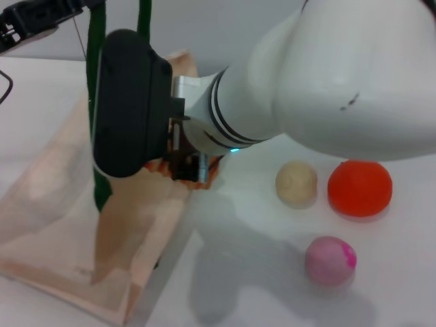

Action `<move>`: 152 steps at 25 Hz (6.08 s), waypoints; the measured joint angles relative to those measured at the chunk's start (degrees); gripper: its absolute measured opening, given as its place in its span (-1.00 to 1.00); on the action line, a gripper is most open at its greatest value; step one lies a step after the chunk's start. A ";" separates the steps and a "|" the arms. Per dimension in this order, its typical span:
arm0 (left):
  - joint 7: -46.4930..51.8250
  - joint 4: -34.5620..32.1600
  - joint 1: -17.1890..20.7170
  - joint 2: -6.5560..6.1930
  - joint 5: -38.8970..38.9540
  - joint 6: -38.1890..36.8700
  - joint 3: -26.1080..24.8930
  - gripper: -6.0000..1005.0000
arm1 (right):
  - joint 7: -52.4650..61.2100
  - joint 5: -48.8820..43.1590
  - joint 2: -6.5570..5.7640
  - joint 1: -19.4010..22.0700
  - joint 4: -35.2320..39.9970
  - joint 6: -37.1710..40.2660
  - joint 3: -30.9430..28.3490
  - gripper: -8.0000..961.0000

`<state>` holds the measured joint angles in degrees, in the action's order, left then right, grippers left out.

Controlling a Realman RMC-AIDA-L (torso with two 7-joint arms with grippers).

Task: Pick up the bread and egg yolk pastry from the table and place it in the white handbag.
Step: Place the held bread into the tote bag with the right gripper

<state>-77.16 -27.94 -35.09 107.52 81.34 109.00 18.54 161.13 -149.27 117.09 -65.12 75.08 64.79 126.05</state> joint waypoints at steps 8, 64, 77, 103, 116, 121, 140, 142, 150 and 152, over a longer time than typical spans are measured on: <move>0.69 0.04 -0.64 -0.04 1.18 1.44 0.00 -0.75 | 0.19 -1.52 0.24 -0.53 -5.65 -1.43 1.50 -0.52; 4.97 0.61 -6.62 -4.68 -4.86 0.09 1.65 -0.75 | -21.84 -16.67 0.14 11.06 -5.67 -43.43 18.58 -0.57; 4.93 1.12 -7.62 -5.50 -7.58 -6.11 1.68 -0.75 | -33.74 -16.68 0.23 16.33 -5.13 -50.91 19.45 -0.58; 4.29 0.76 -9.45 -5.25 -7.96 -2.30 7.72 -0.75 | -33.56 -16.25 0.24 16.55 -15.40 -69.74 20.89 -0.16; 2.45 0.68 -5.45 -6.56 -7.58 -2.83 6.97 -0.75 | -33.95 -16.38 -0.20 21.66 -13.27 -74.61 15.76 0.78; 1.83 0.69 -4.43 -6.85 -7.33 -2.90 6.46 -0.75 | -34.81 -16.49 -0.33 24.34 -12.66 -75.08 12.20 0.84; 1.57 0.69 -1.28 -7.43 -7.24 -4.58 -0.73 -0.75 | -38.59 -16.19 -0.24 34.76 -11.06 -78.47 5.99 0.84; 1.57 0.70 -1.15 -7.43 -7.24 -4.59 -0.88 -0.75 | -38.22 -15.97 -0.28 36.23 -11.10 -79.93 4.83 0.84; 1.57 0.75 -0.97 -7.42 -7.24 -4.74 -2.09 -0.74 | -37.88 -2.91 -0.83 39.76 -11.73 -81.13 1.80 0.84; 1.57 0.74 -0.84 -7.42 -7.24 -4.82 -2.12 -0.74 | -37.88 -0.02 -0.88 40.49 -11.73 -81.00 1.05 0.84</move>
<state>-75.59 -27.20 -35.92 100.10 74.10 104.18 16.42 123.25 -149.29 116.22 -24.62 63.35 -16.21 127.10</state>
